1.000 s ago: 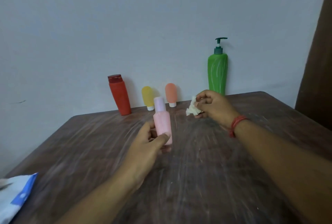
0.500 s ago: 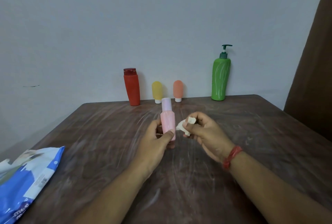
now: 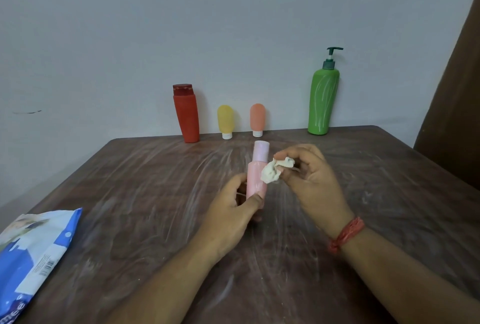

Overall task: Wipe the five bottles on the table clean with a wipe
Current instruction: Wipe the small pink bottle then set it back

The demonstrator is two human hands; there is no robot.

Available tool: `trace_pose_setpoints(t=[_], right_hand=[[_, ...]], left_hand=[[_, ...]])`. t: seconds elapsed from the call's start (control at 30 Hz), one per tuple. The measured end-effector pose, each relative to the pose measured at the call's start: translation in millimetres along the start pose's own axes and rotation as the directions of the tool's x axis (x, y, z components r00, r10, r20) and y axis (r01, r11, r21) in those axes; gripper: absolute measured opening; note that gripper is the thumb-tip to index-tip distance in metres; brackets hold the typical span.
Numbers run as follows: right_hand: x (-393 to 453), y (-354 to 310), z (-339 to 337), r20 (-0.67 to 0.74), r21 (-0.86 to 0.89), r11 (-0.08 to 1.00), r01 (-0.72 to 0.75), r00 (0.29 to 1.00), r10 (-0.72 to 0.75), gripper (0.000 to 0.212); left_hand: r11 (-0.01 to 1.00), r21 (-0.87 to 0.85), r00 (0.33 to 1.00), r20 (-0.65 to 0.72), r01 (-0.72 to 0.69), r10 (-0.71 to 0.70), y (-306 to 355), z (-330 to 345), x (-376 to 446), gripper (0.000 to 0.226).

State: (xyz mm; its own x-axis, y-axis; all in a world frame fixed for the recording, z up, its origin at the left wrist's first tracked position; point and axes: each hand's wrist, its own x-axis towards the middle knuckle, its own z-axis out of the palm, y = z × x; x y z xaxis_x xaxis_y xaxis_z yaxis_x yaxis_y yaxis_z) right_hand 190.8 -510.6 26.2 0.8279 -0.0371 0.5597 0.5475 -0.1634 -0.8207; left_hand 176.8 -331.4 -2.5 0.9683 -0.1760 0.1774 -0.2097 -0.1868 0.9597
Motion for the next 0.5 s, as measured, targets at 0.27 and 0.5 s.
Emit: trace_pose_setpoints(t=[0.27,0.5], right_hand=[[-12,-5,5,0.1,-0.487,0.847,0.211,0.978,-0.186,0.031],[-10,-14,10,0.006,-0.561,0.793,0.237,0.959,-0.282,0.015]], left_hand=[[0.999,-0.024,0.999,0.008,-0.046,0.046,3,4,0,0.025],[0.998,-0.043,0.999,0.012,-0.047,0.048,4,6,-1,0.024]])
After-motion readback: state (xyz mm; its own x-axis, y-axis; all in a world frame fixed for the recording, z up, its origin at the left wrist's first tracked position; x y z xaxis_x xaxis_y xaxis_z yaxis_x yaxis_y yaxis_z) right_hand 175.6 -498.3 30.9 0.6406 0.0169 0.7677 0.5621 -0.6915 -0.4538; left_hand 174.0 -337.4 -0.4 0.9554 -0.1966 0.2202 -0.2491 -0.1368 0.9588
